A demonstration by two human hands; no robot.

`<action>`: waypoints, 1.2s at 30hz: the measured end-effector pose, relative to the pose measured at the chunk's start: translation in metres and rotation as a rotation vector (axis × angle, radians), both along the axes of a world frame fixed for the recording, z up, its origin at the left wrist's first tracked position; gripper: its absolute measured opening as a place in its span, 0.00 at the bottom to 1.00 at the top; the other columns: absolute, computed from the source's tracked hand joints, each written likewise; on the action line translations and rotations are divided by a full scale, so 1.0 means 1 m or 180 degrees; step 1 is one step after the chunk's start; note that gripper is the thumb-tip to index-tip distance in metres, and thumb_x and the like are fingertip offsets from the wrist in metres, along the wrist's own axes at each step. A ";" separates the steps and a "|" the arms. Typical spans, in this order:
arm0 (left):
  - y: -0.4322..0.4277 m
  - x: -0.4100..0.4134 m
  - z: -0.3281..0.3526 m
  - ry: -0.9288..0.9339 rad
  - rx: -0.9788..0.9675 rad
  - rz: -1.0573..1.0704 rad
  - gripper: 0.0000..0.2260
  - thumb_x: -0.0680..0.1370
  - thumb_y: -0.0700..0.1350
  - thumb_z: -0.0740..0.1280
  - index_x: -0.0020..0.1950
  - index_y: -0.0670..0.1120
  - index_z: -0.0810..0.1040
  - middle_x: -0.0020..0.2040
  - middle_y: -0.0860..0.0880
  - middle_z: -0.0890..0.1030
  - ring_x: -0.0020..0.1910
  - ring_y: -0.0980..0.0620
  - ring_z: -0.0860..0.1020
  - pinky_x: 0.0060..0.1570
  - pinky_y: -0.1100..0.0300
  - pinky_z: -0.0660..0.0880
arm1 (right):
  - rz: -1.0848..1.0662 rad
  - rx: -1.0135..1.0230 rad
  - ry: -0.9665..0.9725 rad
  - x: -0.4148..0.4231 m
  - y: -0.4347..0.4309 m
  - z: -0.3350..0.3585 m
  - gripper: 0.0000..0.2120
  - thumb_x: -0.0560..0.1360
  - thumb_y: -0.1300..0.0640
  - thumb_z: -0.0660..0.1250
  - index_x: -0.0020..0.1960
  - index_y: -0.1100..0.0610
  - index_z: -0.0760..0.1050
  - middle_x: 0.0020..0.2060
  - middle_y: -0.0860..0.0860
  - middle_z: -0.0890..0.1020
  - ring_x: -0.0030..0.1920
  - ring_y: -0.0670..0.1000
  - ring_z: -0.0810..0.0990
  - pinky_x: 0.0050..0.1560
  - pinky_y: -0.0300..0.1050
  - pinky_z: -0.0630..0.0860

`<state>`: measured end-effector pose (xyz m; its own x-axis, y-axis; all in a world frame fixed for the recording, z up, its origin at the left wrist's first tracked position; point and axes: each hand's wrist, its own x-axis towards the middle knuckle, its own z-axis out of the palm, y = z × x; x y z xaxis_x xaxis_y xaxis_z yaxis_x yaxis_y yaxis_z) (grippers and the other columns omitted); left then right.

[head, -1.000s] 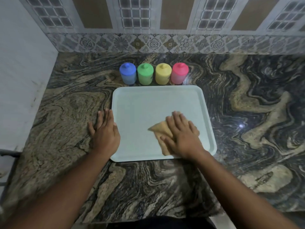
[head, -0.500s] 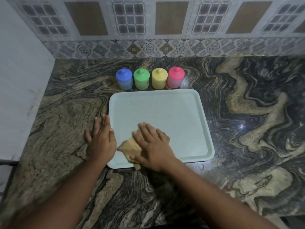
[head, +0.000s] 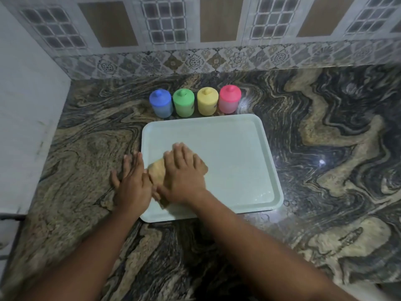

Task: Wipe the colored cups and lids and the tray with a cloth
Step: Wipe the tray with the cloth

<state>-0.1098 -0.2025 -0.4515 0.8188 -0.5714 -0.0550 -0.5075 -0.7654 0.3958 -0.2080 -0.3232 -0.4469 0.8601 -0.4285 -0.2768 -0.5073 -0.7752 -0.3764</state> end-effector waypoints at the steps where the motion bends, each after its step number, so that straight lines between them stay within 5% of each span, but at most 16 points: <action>1: 0.000 0.001 0.000 0.0008 0.0006 -0.0002 0.24 0.84 0.45 0.53 0.80 0.51 0.54 0.81 0.48 0.55 0.80 0.54 0.45 0.76 0.45 0.37 | 0.0178 0.0026 -0.0014 -0.021 0.007 0.000 0.48 0.76 0.30 0.58 0.83 0.52 0.41 0.82 0.55 0.36 0.81 0.56 0.32 0.80 0.63 0.40; 6: -0.002 -0.004 0.003 0.0039 -0.0052 0.0016 0.25 0.84 0.43 0.54 0.81 0.49 0.53 0.80 0.53 0.53 0.80 0.52 0.45 0.75 0.45 0.37 | -0.0515 -0.0275 0.0087 -0.127 -0.061 -0.007 0.48 0.75 0.26 0.57 0.83 0.48 0.40 0.82 0.50 0.35 0.81 0.52 0.33 0.80 0.58 0.41; 11: 0.001 0.002 -0.008 -0.0082 0.0072 -0.0074 0.26 0.83 0.42 0.55 0.81 0.49 0.53 0.81 0.49 0.56 0.80 0.52 0.47 0.75 0.41 0.39 | -0.1362 -0.0290 0.0010 -0.067 -0.115 -0.010 0.46 0.78 0.29 0.55 0.83 0.54 0.42 0.82 0.57 0.39 0.82 0.58 0.35 0.79 0.64 0.40; 15: -0.001 0.000 -0.007 -0.0093 0.0081 -0.0008 0.26 0.83 0.43 0.55 0.81 0.48 0.53 0.81 0.46 0.56 0.80 0.51 0.47 0.75 0.43 0.38 | -0.0837 -0.0358 -0.0122 -0.014 -0.069 -0.013 0.44 0.79 0.30 0.52 0.83 0.55 0.43 0.82 0.58 0.39 0.81 0.60 0.35 0.78 0.63 0.40; 21: -0.001 -0.004 -0.002 -0.0066 -0.0056 0.0047 0.25 0.84 0.43 0.55 0.81 0.48 0.54 0.81 0.46 0.55 0.80 0.50 0.46 0.75 0.44 0.37 | 0.0209 -0.0238 -0.0262 -0.088 -0.032 -0.013 0.45 0.76 0.28 0.54 0.84 0.49 0.43 0.82 0.52 0.37 0.81 0.54 0.33 0.80 0.58 0.41; 30: -0.002 0.001 -0.012 -0.0190 0.0157 -0.0076 0.25 0.82 0.44 0.53 0.80 0.46 0.55 0.80 0.47 0.58 0.80 0.49 0.49 0.75 0.39 0.40 | -0.1053 -0.0165 0.0003 -0.049 -0.077 -0.002 0.47 0.77 0.28 0.53 0.83 0.53 0.38 0.81 0.57 0.34 0.80 0.59 0.31 0.78 0.64 0.36; 36: -0.001 0.005 -0.019 -0.0243 0.0129 -0.0060 0.29 0.78 0.49 0.49 0.80 0.45 0.58 0.79 0.47 0.61 0.80 0.51 0.50 0.75 0.40 0.42 | -0.0890 -0.0110 0.0020 -0.022 -0.048 0.003 0.47 0.78 0.29 0.53 0.83 0.55 0.37 0.81 0.59 0.33 0.80 0.60 0.29 0.78 0.63 0.33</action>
<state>-0.1046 -0.2034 -0.4707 0.8106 -0.5854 -0.0161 -0.5496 -0.7699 0.3242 -0.2297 -0.3709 -0.4439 0.7056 -0.6580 -0.2630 -0.7055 -0.6172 -0.3484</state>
